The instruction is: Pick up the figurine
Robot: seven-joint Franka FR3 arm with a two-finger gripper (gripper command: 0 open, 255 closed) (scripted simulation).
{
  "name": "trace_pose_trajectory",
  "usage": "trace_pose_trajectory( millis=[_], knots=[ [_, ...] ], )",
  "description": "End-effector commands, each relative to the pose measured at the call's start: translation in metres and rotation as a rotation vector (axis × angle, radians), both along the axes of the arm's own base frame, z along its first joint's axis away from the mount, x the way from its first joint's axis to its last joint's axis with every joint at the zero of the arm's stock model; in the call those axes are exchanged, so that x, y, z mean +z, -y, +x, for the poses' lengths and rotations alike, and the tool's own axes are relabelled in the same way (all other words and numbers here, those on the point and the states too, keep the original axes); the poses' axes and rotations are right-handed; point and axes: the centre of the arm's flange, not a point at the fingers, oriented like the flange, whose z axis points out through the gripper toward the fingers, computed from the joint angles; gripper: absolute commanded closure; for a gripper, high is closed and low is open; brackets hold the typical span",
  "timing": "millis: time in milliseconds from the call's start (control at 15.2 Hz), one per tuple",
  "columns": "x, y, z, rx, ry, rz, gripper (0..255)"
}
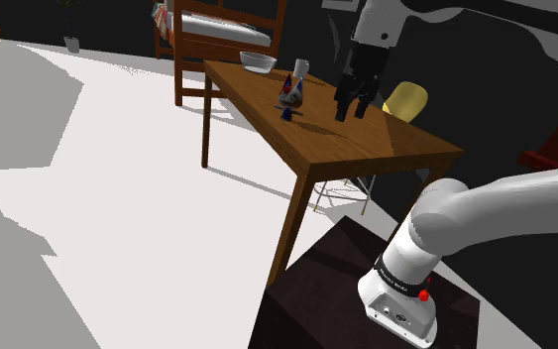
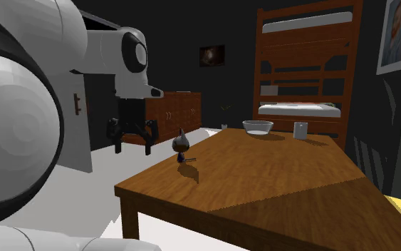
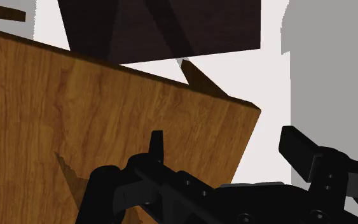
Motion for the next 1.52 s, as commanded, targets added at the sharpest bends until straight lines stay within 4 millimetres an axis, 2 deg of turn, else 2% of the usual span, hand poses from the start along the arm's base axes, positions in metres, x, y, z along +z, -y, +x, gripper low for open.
trace_pose_trajectory(
  millis=[0, 726, 1452],
  knots=[
    [0.000, 0.000, 0.000, 0.000, 0.000, 0.000, 0],
    [0.023, 0.060, 0.119, 0.171, 0.058, -0.031, 0],
    [0.055, 0.098, 0.243, 0.340, 0.115, -0.062, 0]
  ],
)
